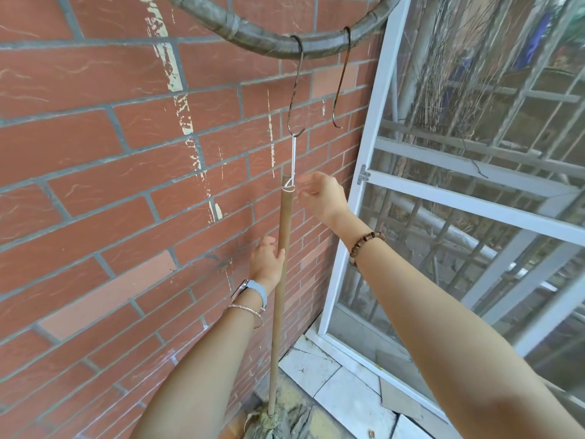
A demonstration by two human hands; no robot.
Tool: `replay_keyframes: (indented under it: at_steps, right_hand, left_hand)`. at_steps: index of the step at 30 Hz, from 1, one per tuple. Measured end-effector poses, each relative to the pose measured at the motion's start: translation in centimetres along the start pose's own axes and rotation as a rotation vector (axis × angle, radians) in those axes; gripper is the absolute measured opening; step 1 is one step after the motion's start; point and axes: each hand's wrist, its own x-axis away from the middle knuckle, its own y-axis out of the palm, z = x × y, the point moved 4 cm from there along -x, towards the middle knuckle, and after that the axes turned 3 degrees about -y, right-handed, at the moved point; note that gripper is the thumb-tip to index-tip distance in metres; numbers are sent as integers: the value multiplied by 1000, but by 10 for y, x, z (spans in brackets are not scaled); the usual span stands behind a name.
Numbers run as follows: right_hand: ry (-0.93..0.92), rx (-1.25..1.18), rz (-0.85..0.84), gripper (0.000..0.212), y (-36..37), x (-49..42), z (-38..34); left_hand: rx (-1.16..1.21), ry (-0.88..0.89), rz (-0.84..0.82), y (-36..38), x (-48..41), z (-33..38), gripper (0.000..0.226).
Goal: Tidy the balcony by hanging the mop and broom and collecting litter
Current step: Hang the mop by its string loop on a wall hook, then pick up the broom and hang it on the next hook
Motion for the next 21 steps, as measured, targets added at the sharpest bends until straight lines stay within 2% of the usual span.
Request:
replay_keyframes:
  at_steps: [4, 8, 11, 17, 21]
  right_hand:
    - [8, 141, 21, 14, -2, 26, 14]
    - [53, 462, 53, 18, -6, 79, 36]
    - [104, 612, 68, 26, -5, 131, 57]
    - [273, 786, 107, 31, 9, 243, 80]
    - [388, 781, 139, 31, 20, 313, 83]
  left_hand:
    - [-34, 75, -27, -10, 27, -1, 22]
    - [-206, 268, -85, -26, 64, -7, 19]
    - [-349, 377, -163, -36, 90, -21, 17]
    - [-568, 611, -223, -53, 133, -49, 18]
    - [-599, 724, -303, -50, 165, -62, 18]
